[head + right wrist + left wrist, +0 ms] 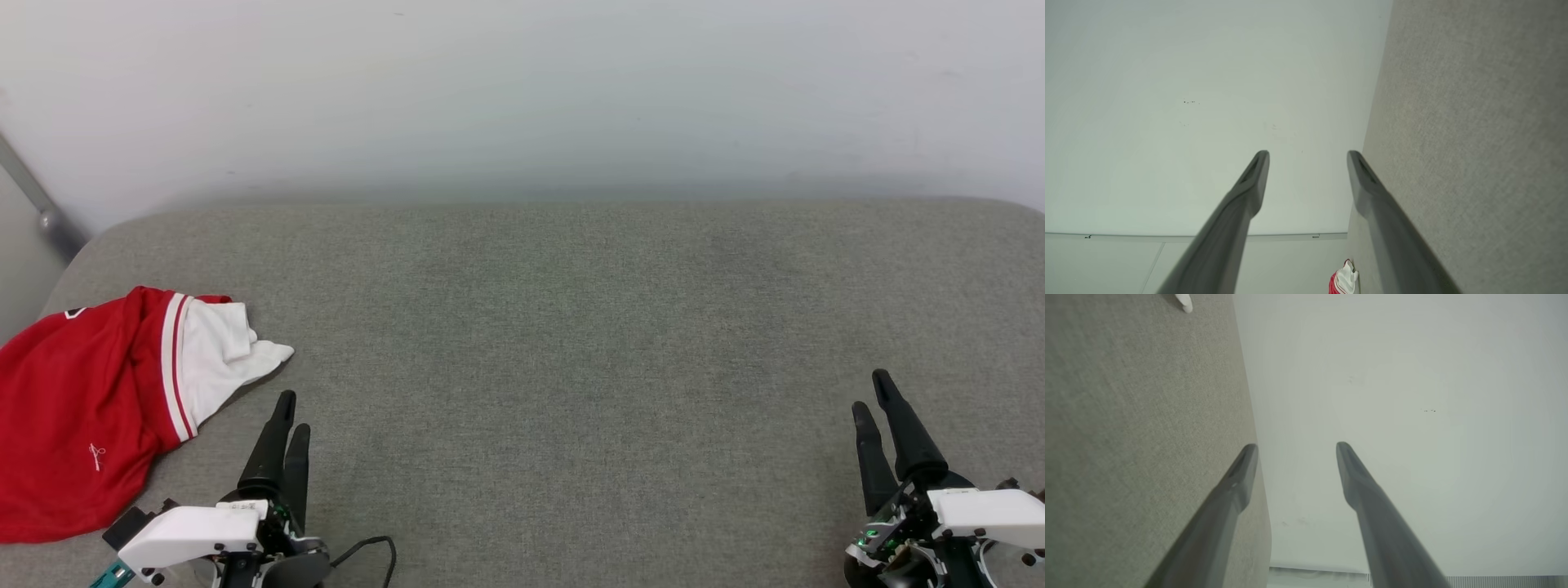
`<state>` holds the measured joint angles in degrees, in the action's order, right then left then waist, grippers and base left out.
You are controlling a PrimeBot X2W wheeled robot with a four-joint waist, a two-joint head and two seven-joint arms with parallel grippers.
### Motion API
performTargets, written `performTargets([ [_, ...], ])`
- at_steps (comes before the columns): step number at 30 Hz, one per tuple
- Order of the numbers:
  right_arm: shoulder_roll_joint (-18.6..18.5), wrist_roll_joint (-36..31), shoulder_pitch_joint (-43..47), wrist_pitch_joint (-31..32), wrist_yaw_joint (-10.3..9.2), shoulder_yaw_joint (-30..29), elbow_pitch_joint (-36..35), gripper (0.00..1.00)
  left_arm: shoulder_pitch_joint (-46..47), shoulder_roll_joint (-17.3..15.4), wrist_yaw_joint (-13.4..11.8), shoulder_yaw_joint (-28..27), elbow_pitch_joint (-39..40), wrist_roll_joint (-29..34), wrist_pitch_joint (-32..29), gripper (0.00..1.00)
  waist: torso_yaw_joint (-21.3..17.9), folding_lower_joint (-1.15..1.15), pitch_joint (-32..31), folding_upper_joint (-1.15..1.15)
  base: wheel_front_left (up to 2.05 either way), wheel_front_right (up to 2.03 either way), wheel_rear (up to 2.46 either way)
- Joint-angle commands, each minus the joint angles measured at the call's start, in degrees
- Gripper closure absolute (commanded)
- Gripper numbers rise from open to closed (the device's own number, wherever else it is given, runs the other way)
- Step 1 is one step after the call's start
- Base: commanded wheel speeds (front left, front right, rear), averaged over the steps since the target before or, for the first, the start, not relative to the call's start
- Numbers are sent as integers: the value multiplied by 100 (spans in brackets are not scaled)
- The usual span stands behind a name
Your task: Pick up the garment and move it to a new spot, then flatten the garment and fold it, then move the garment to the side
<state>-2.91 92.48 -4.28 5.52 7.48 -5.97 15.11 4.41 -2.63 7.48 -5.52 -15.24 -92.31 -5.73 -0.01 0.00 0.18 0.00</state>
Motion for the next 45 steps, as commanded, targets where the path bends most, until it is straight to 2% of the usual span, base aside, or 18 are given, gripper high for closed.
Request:
performTargets([
  [1,-6,-82,-90,-64,1,44,-156,0,132,-13,1,76,139,36,70,0,0,0,0,0,0,0,0],
  [8,-24,-303,-68,-265,1,168,-241,0,172,-16,1,235,201,204,277,0,3,0,-6,0,0,0,0],
  [12,-94,-621,-83,-373,1,244,-259,0,222,-60,1,322,234,676,383,0,6,0,-11,0,0,0,0],
  [17,-290,-1657,-162,-498,1,369,-240,0,286,-54,1,352,289,1392,509,0,2,0,-16,0,0,0,0],
  [22,-279,-2591,-238,-608,1,457,-181,0,315,-37,-3,329,337,2118,627,0,-8,0,-21,0,0,0,0],
  [36,-304,-4308,-349,-803,1,568,-247,0,336,-77,-89,578,466,4053,927,0,11,0,-8,0,0,0,0],
  [45,-276,-5215,-267,-830,1,584,-466,0,322,-146,-194,736,504,4972,1100,0,12,0,-10,0,0,0,0],
])
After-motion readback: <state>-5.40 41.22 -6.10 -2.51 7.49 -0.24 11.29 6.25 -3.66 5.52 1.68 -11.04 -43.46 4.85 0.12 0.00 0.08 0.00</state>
